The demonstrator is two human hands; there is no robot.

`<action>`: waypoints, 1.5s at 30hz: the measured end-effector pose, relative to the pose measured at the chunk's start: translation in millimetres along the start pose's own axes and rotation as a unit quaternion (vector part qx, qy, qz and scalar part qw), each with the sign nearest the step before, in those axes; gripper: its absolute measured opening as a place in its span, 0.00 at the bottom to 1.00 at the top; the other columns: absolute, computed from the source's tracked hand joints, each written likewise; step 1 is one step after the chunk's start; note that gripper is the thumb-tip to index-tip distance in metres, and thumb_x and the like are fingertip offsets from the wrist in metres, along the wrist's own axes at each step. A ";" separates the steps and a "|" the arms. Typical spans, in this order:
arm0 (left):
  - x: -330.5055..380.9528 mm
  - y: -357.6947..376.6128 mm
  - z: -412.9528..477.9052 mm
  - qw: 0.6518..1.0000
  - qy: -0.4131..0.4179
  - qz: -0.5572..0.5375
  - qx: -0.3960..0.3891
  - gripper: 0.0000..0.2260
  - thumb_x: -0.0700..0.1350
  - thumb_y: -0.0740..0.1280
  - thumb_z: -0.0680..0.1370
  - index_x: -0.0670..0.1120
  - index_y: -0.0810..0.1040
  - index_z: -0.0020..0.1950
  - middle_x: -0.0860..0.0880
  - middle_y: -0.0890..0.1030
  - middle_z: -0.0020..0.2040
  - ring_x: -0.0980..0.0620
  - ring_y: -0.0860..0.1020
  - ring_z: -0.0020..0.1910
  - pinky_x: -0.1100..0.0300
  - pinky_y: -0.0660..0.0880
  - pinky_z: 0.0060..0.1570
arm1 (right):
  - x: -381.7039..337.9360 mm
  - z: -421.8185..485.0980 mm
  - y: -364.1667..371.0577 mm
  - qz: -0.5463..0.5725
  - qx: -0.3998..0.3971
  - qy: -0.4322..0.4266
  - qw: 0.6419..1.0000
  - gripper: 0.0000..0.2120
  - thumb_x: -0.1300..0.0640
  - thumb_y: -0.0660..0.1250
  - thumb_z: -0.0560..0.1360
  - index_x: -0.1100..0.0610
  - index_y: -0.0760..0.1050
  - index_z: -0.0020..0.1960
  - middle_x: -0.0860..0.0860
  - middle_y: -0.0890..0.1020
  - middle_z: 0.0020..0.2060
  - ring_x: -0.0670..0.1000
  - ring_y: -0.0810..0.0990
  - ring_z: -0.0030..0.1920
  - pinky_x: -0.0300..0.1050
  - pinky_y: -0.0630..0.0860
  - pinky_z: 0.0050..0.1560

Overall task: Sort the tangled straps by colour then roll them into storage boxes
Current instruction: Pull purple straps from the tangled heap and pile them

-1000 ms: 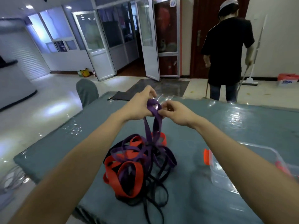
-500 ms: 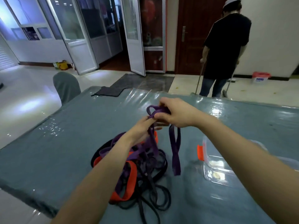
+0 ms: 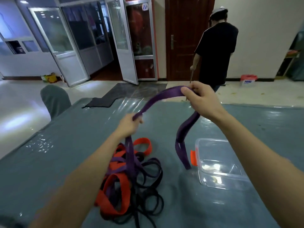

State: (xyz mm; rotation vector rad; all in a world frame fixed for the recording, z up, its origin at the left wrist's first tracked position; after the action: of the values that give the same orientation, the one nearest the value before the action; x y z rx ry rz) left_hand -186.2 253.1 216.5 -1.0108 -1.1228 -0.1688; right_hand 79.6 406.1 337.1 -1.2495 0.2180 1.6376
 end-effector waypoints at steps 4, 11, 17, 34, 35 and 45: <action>94.2 -94.1 18.1 0.976 0.169 0.041 0.129 0.10 0.48 0.79 0.76 0.55 0.78 0.49 0.58 0.80 0.37 0.60 0.73 0.32 0.65 0.73 0.36 | 24.3 -11.4 13.1 -0.063 -0.134 0.072 0.986 0.31 0.28 0.62 0.81 0.56 0.78 0.43 0.57 0.80 0.28 0.55 0.79 0.27 0.43 0.73 0.30; 140.5 -111.5 -10.4 0.968 0.206 0.129 -0.057 0.26 0.28 0.68 0.78 0.45 0.63 0.71 0.48 0.77 0.52 0.55 0.76 0.43 0.56 0.75 0.45 | 36.7 -22.7 57.1 0.071 -0.249 0.157 0.953 0.31 0.32 0.58 0.85 0.57 0.79 0.69 0.55 0.89 0.56 0.57 0.88 0.56 0.54 0.84 0.62; 141.9 -51.0 -36.6 0.928 0.257 0.194 -0.189 0.28 0.34 0.70 0.80 0.53 0.59 0.71 0.51 0.82 0.57 0.53 0.83 0.55 0.55 0.81 0.58 | -13.1 -8.2 100.2 0.099 -0.210 0.037 0.972 0.37 0.36 0.79 0.72 0.54 0.74 0.74 0.49 0.88 0.58 0.48 0.87 0.60 0.56 0.80 0.70; -125.3 121.2 -111.5 0.988 -0.079 0.104 -0.087 0.07 0.31 0.67 0.80 0.39 0.83 0.53 0.39 0.88 0.51 0.43 0.86 0.57 0.47 0.79 0.58 | 68.1 -51.8 30.9 0.111 -0.084 0.123 0.983 0.12 0.51 0.72 0.84 0.59 0.82 0.49 0.52 0.87 0.37 0.50 0.86 0.39 0.41 0.83 0.47; -116.2 102.1 -97.9 0.994 -0.071 0.057 -0.054 0.10 0.26 0.65 0.79 0.37 0.83 0.52 0.39 0.87 0.48 0.46 0.84 0.53 0.48 0.79 0.57 | 75.3 -51.0 27.6 0.111 -0.070 0.135 0.982 0.11 0.52 0.72 0.84 0.60 0.82 0.49 0.52 0.88 0.37 0.50 0.86 0.39 0.45 0.84 0.48; -18.0 -98.9 -48.2 0.994 -0.018 -0.103 0.006 0.11 0.43 0.72 0.73 0.46 0.79 0.55 0.53 0.82 0.36 0.53 0.75 0.35 0.63 0.75 0.39 | 103.1 -51.7 79.6 -0.037 -0.175 0.183 0.967 0.16 0.47 0.74 0.82 0.60 0.81 0.46 0.52 0.88 0.34 0.52 0.87 0.38 0.53 0.83 0.49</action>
State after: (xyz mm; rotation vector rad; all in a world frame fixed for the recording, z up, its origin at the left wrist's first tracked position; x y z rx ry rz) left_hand -219.5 154.7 257.0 -0.8900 -1.2604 -0.3103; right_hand 54.7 397.2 199.5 -1.8103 0.1071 1.4077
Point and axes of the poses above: each hand's wrist, its own z-axis towards the middle knuckle, its own y-axis out of the palm, x = y × z, the point moved 5 cm from there along z, towards the middle knuckle
